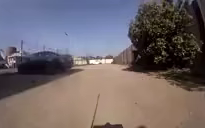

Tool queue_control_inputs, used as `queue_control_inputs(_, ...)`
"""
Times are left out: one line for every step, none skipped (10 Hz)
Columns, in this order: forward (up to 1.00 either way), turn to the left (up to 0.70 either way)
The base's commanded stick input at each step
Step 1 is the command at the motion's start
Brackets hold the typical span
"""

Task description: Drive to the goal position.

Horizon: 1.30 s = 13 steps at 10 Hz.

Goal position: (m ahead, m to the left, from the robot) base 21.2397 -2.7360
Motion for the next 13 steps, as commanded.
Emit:
queue_control_inputs(1.0, 0.0)
queue_control_inputs(1.0, 0.0)
queue_control_inputs(1.0, 0.0)
queue_control_inputs(1.0, 0.0)
queue_control_inputs(1.0, 0.0)
queue_control_inputs(1.0, 0.0)
queue_control_inputs(1.0, 0.0)
queue_control_inputs(1.0, 0.0)
queue_control_inputs(1.0, 0.0)
queue_control_inputs(1.0, 0.0)
queue_control_inputs(1.0, 0.0)
queue_control_inputs(1.0, 0.0)
queue_control_inputs(1.0, 0.0)
